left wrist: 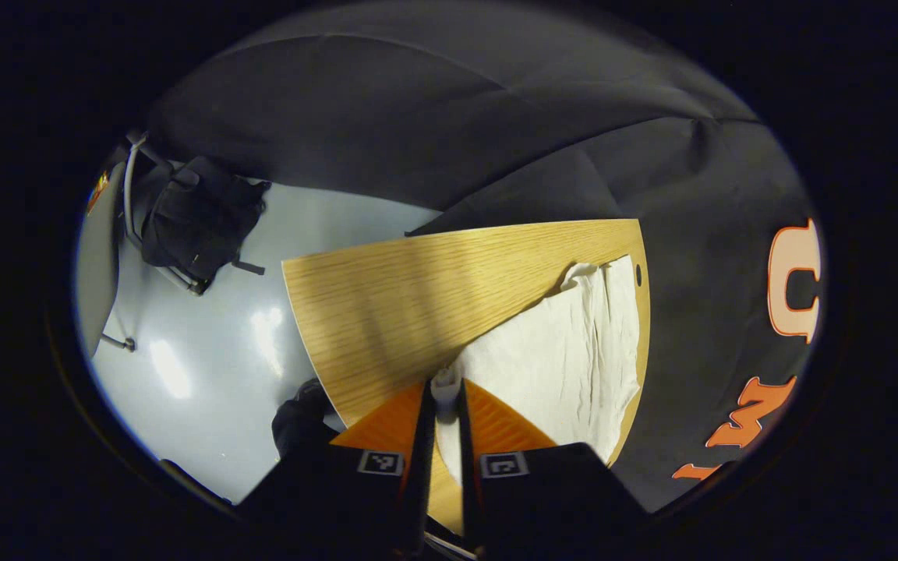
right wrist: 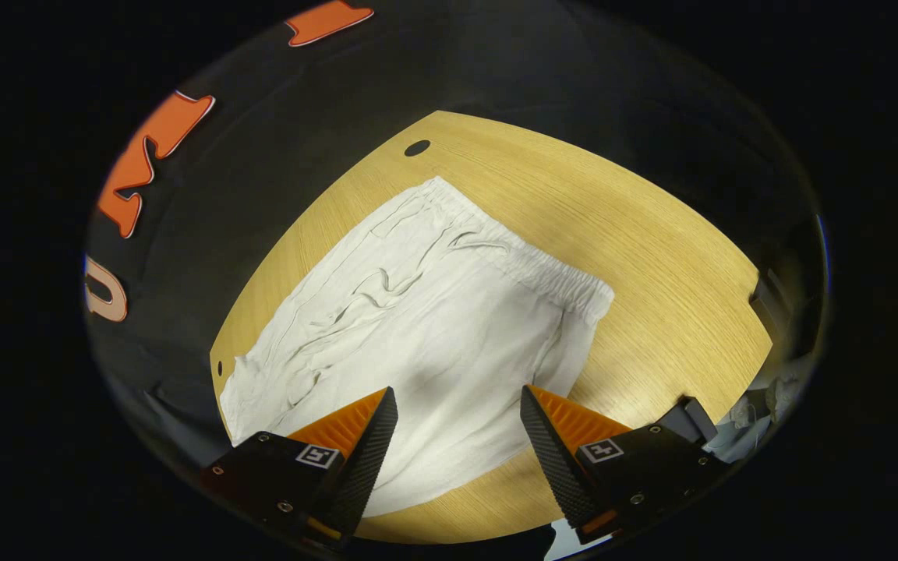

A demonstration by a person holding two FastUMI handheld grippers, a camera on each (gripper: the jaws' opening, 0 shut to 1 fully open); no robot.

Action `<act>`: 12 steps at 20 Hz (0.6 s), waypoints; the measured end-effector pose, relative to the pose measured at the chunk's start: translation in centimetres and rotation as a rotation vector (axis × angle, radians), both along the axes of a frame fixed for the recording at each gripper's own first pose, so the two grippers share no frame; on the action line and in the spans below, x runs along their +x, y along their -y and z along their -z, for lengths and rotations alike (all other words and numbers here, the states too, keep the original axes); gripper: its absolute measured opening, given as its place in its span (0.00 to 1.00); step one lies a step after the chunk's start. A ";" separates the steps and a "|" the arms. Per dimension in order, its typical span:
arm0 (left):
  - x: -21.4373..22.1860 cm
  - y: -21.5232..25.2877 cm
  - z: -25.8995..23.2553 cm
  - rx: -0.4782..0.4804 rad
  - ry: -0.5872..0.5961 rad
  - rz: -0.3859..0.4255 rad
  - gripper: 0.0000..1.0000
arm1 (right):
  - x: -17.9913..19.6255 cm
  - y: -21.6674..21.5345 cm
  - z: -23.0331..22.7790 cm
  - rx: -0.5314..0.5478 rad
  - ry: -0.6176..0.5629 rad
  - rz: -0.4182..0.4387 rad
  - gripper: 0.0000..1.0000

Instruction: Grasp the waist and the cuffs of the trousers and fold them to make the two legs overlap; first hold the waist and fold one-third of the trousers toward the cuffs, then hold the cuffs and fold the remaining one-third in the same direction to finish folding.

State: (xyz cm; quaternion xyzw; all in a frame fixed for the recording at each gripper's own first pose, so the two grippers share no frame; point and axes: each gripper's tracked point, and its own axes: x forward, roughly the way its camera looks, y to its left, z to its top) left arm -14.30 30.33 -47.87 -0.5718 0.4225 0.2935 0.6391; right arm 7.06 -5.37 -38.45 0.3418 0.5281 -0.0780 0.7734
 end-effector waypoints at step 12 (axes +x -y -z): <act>6.6 0.2 -6.7 0.121 0.170 0.177 0.08 | -1.9 4.9 1.5 -0.012 -0.014 0.173 0.96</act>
